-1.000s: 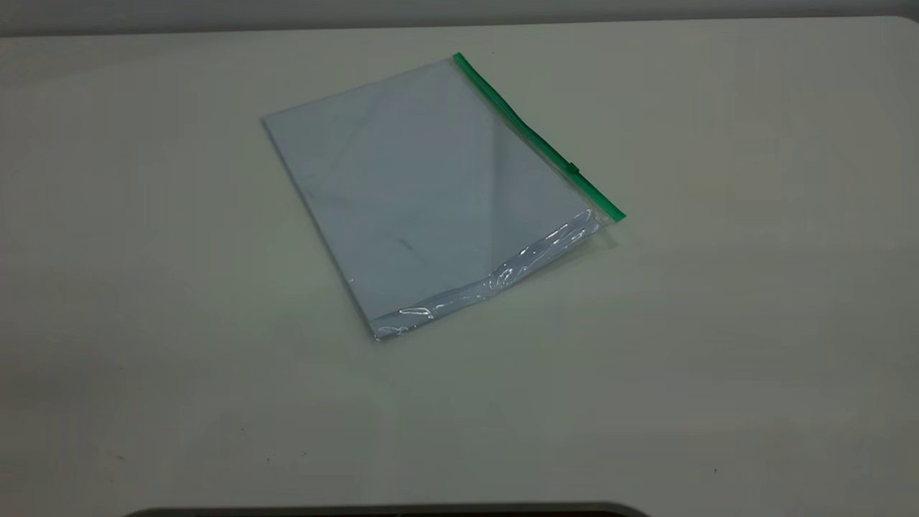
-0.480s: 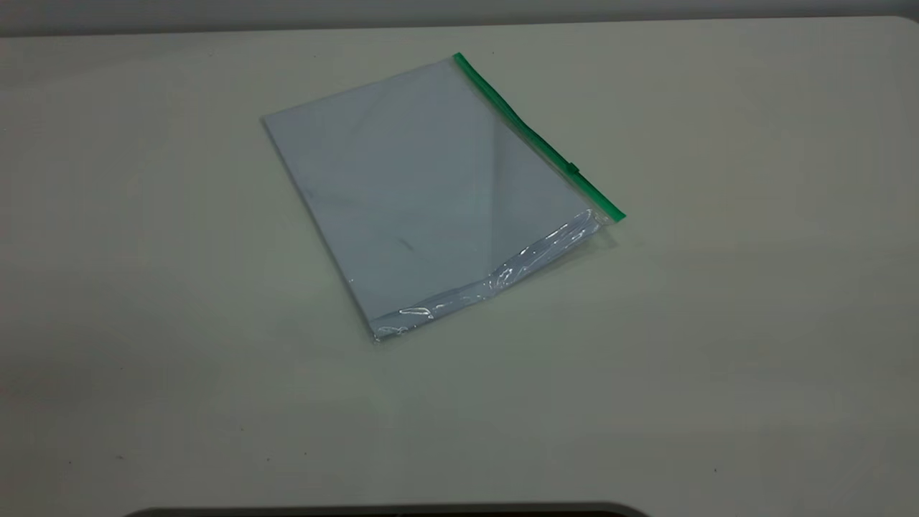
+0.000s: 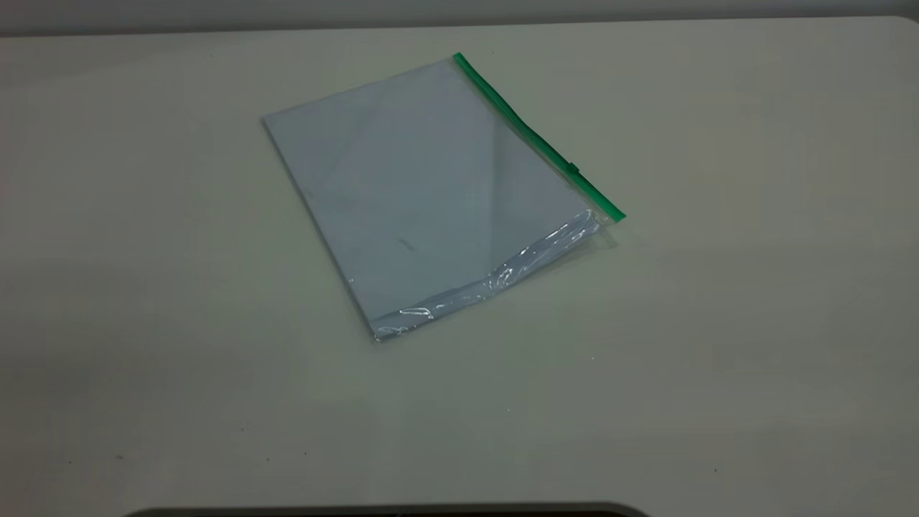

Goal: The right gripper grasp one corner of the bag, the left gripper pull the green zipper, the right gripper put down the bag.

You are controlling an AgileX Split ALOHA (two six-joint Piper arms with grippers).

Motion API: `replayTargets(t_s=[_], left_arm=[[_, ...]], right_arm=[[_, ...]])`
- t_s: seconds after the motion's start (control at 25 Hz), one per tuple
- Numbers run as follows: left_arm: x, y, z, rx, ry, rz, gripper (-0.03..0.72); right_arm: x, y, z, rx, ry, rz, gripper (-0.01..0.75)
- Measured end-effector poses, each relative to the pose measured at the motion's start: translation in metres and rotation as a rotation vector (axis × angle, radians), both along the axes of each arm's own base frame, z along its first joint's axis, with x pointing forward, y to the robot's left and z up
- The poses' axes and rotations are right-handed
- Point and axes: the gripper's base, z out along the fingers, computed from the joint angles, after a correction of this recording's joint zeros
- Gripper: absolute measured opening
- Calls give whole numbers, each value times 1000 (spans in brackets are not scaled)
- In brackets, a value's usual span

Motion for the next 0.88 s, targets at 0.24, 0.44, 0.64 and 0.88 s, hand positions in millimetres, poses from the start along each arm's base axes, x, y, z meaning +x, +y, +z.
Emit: replayTargets(t_s=[0.24, 0.44, 0.64, 0.88], left_arm=[[54, 2, 32, -51, -4, 19, 411], [118, -1, 53, -51, 58, -73, 413], [172, -5, 63, -50, 30, -180, 466], [225, -13, 43, -107, 52, -327, 513]], right_arm=[[51, 12, 21, 107, -13, 48, 372], [112, 20, 8, 72, 150, 110, 385], [164, 37, -22, 146, 299, 198, 451], [220, 76, -80, 230, 437, 280, 480]])
